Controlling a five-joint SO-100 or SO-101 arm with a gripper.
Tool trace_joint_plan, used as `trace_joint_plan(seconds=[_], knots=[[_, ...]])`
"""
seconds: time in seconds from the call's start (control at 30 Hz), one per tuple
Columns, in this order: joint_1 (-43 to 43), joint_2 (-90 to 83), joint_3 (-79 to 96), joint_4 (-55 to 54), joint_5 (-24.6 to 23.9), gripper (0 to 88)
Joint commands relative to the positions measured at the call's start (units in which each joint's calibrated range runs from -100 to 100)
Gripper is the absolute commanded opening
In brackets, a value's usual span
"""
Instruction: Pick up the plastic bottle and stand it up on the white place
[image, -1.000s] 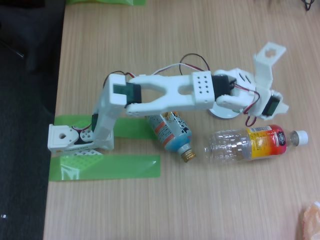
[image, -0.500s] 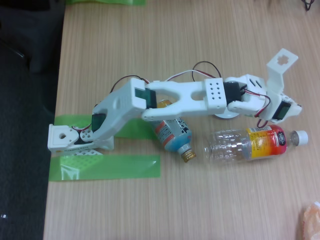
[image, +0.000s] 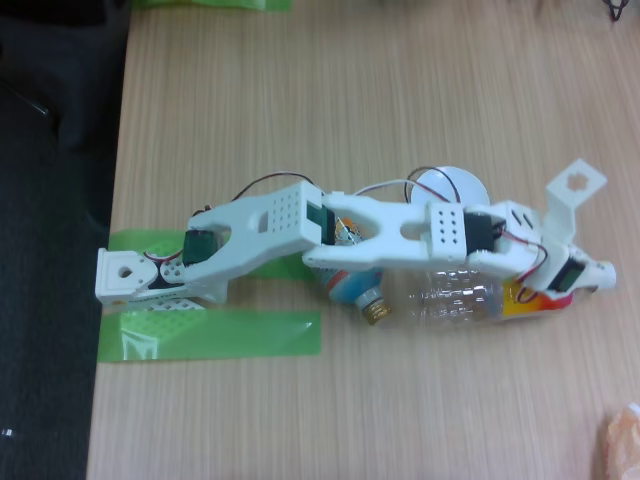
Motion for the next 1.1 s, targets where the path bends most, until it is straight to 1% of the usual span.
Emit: trace_joint_plan(seconds=[0.0,0.83,1.07], knots=[[0.9,0.0,-3.1,-0.1,0.2,1.3],[0.3,-0.6,-3.4,0.1,-0.1,1.3],[-0.7,-4.2,-6.0,0.3,-0.3,1.1]])
